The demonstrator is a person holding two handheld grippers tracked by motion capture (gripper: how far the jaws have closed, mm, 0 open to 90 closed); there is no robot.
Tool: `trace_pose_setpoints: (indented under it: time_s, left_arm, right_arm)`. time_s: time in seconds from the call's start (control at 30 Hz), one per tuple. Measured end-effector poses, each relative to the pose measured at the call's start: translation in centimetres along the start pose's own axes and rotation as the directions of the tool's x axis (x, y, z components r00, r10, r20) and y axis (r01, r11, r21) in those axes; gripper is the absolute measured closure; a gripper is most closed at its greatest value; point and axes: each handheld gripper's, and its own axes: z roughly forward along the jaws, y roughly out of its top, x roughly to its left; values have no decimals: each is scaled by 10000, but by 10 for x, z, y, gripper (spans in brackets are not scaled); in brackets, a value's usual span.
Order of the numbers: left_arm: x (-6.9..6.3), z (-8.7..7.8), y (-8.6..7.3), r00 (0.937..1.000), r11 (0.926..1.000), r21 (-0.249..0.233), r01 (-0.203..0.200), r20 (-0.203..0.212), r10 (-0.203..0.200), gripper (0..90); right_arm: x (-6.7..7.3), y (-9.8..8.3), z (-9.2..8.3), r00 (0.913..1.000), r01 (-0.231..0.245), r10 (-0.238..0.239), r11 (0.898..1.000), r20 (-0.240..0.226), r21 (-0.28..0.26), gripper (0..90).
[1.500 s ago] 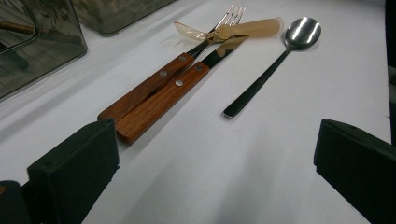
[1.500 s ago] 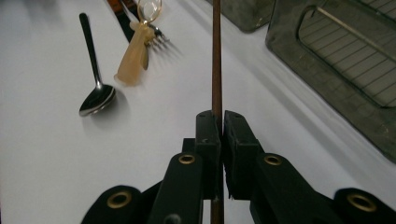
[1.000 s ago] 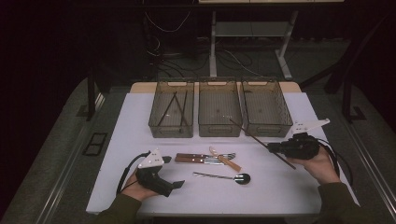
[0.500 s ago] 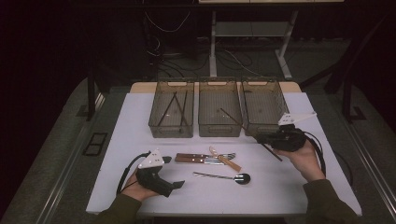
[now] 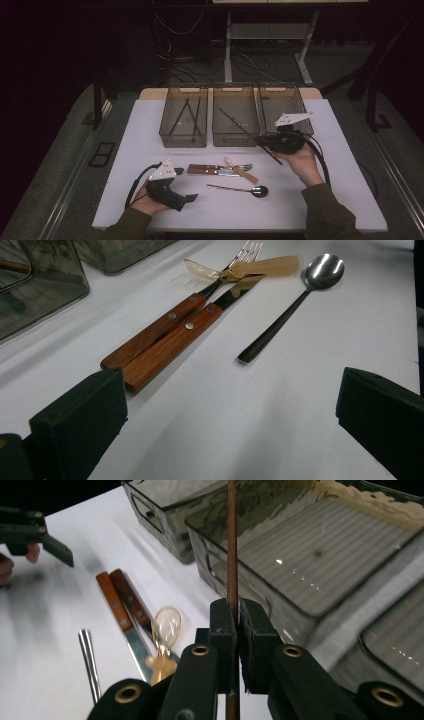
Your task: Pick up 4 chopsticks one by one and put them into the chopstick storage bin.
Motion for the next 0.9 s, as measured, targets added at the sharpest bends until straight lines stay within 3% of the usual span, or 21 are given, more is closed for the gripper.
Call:
trace_pose_setpoints:
  time_s: [0.37, 0.9]
  left_arm:
    - [0, 1, 0, 10000, 10000, 12, -92, 12, 92, 0]
    - [-1, 0, 1, 10000, 10000, 6, -37, 37, 36, 0]
  right_arm:
    - [11, 36, 24, 9996, 71, -68, 9999, 288, -91, 853]
    - [17, 80, 65, 9975, -447, 471, 9979, 529, -469, 853]
